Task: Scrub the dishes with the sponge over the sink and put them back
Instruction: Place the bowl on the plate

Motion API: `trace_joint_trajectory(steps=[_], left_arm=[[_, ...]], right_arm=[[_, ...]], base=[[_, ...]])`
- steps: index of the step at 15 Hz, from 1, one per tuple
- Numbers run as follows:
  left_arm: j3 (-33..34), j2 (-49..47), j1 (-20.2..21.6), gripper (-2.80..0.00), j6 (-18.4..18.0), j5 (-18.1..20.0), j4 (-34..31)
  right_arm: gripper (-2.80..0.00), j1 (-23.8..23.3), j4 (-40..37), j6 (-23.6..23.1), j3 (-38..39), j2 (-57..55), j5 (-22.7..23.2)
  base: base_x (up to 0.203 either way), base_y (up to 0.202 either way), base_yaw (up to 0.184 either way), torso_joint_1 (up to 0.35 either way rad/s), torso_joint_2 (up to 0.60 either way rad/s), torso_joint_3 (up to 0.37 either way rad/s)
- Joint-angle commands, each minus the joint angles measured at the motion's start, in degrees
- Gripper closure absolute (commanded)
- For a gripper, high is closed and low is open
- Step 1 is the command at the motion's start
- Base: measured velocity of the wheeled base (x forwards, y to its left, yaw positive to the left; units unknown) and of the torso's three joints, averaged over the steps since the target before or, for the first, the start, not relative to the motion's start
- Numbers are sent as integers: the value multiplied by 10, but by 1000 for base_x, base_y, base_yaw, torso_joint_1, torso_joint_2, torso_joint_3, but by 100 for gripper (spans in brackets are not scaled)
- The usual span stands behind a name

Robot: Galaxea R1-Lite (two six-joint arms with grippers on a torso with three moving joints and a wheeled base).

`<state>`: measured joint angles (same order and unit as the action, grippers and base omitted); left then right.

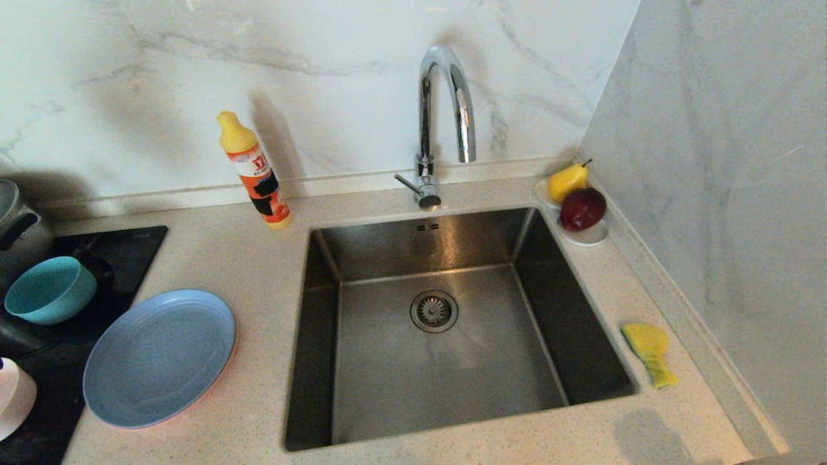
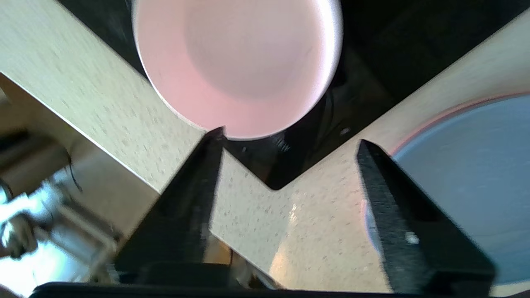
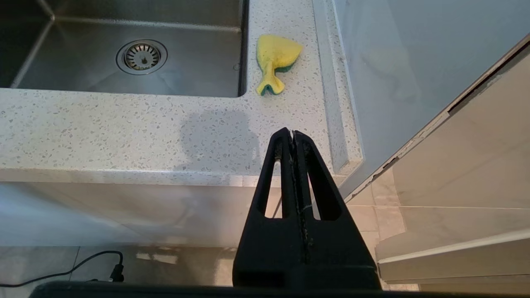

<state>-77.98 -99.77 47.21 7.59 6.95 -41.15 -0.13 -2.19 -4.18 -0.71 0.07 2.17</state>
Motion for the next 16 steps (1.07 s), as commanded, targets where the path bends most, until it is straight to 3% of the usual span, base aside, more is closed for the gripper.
trace_joint_trajectory(steps=[1, 5, 9, 16], left_arm=[[35, -18, 7, -280, 3, 6, -1], [55, -44, 8, -280, 6, 7, 10], [85, -70, 11, -280, 8, 9, 85], [84, -106, 15, -280, 8, 12, 100]], right_arm=[[0, 0, 0, 0, 0, -1, 0], [0, 0, 0, 0, 0, -1, 0], [0, 0, 0, 0, 0, -1, 0], [0, 0, 0, 0, 0, -1, 0]], base=[[0, 0, 0, 0, 0, 0], [0, 0, 0, 0, 0, 0], [0, 0, 0, 0, 0, 0], [0, 0, 0, 0, 0, 0]])
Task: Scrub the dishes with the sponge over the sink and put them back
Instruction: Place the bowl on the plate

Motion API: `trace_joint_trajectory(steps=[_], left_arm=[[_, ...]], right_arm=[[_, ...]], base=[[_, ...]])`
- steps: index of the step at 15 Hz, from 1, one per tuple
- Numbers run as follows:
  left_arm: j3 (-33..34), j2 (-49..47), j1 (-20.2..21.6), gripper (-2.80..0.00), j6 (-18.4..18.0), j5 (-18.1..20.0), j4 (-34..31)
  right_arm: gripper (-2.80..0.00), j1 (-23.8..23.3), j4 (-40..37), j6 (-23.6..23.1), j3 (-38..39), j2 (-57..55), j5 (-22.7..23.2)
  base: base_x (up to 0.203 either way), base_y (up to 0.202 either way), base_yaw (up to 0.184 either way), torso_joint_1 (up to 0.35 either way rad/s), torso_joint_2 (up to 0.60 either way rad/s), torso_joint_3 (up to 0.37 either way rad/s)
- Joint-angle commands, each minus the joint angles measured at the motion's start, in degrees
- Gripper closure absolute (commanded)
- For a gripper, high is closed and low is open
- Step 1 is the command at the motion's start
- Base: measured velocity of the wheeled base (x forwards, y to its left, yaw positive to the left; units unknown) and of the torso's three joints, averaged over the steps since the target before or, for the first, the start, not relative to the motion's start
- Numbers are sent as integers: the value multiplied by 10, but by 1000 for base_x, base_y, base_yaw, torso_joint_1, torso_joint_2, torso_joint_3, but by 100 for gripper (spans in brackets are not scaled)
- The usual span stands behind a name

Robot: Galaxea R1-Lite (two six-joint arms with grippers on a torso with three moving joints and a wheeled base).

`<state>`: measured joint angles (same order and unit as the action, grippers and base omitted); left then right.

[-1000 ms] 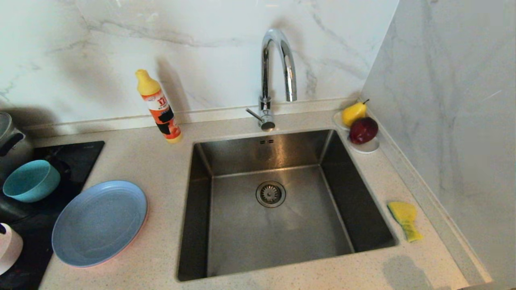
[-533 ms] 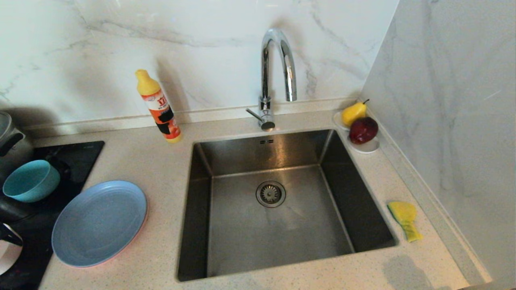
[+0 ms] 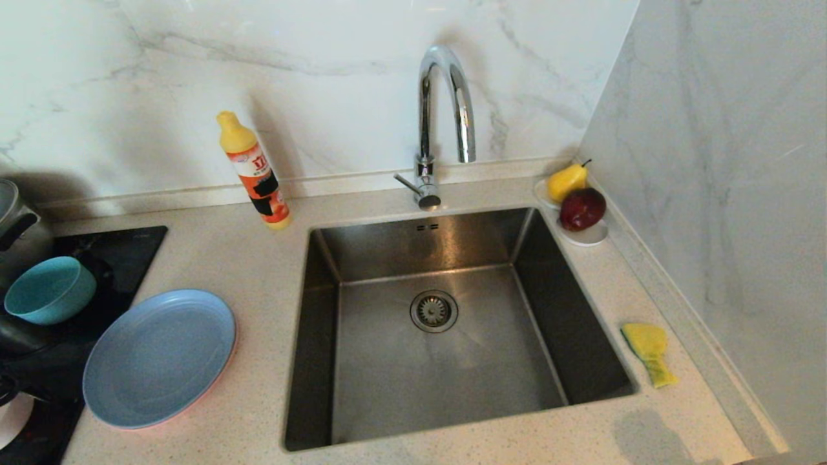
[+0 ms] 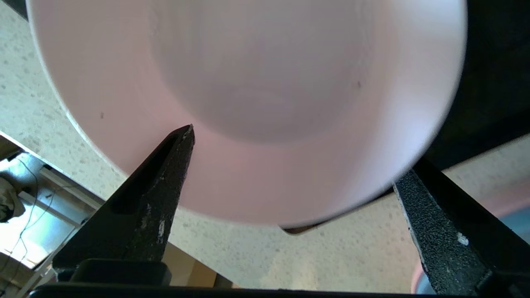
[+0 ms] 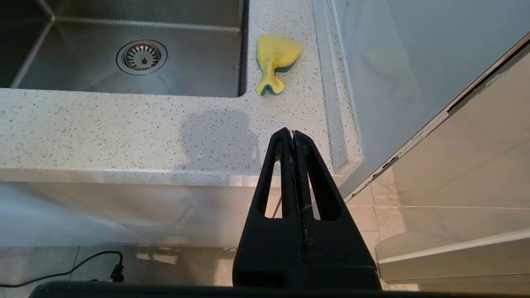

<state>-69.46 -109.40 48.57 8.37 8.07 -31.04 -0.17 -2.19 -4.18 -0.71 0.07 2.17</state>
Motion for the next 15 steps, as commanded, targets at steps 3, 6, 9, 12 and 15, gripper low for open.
trace_joint_trajectory(steps=[3, 6, 9, 12, 15], left_arm=[[-10, -4, 3, 0, 1, 14, -2], [-9, -5, 6, 0, 1, 15, -2], [-8, -5, 11, 0, 1, 16, -2], [-9, 9, 11, 0, 0, 15, -5], [-7, 47, 11, 0, 0, 14, -17]], right_arm=[[0, 1, 0, 0, 0, -1, 0], [0, 0, 0, 0, 0, -1, 0], [0, 0, 0, 0, 0, -1, 0], [0, 0, 0, 0, 0, -1, 0], [0, 0, 0, 0, 0, -1, 0]], base=[[0, 0, 0, 0, 0, 0], [0, 0, 0, 0, 0, 0], [0, 0, 0, 0, 0, 0], [0, 0, 0, 0, 0, 0], [0, 0, 0, 0, 0, 0]])
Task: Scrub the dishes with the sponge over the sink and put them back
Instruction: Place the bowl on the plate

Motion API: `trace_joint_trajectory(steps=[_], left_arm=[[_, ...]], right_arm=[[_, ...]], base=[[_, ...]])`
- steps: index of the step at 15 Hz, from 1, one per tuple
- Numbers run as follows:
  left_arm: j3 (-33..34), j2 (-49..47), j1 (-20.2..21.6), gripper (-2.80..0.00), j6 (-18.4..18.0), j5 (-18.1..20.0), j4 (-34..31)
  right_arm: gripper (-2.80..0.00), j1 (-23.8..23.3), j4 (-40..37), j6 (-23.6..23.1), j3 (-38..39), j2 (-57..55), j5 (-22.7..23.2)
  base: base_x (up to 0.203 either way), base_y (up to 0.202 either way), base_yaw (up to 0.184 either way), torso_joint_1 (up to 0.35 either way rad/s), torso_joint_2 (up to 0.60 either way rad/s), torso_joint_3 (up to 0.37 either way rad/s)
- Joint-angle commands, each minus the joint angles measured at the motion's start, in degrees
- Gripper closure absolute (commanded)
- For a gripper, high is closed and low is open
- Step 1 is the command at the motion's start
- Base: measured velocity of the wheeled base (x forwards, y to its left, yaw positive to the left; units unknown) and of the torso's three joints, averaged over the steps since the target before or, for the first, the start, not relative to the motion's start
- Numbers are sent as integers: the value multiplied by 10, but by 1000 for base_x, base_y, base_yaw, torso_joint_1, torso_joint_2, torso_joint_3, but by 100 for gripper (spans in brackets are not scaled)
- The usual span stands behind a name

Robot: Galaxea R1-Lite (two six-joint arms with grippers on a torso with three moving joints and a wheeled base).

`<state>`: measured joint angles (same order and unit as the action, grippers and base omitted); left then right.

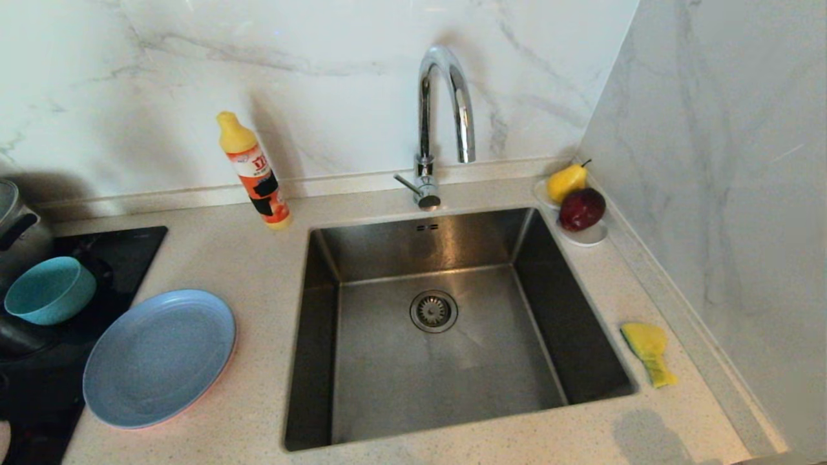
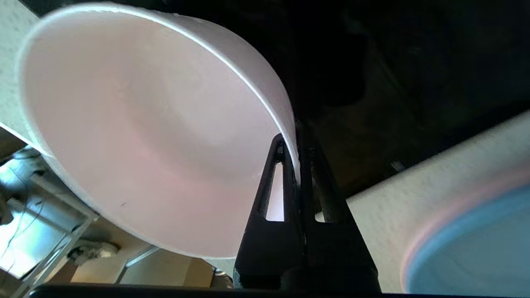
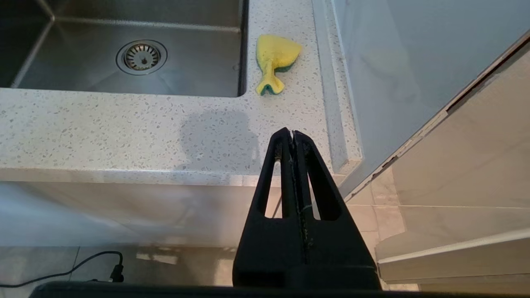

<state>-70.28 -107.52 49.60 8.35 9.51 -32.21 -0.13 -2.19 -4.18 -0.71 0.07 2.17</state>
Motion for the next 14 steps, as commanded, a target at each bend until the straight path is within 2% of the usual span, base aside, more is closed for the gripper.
trace_joint_trajectory(steps=[1, 5, 8, 10, 12, 14], left_arm=[[1, 47, 0, 0, -2, 0, -19], [-17, 112, -4, 0, -9, 18, -94], [-33, 155, -41, 0, -12, 23, -150], [-35, 179, -92, 0, -4, 22, -170], [-43, 191, -160, 0, 30, 13, -180], [-48, 194, -239, 0, 69, -23, -180]], right_arm=[[0, 0, 0, 0, 0, -1, 0], [0, 0, 0, 0, 0, -1, 0], [0, 0, 0, 0, 0, -1, 0], [0, 0, 0, 0, 0, -1, 0], [0, 0, 0, 0, 0, -1, 0], [0, 0, 0, 0, 0, -1, 0]], base=[[0, 0, 0, 0, 0, 0], [0, 0, 0, 0, 0, 0], [0, 0, 0, 0, 0, 0], [0, 0, 0, 0, 0, 0], [0, 0, 0, 0, 0, 0], [0, 0, 0, 0, 0, 0]])
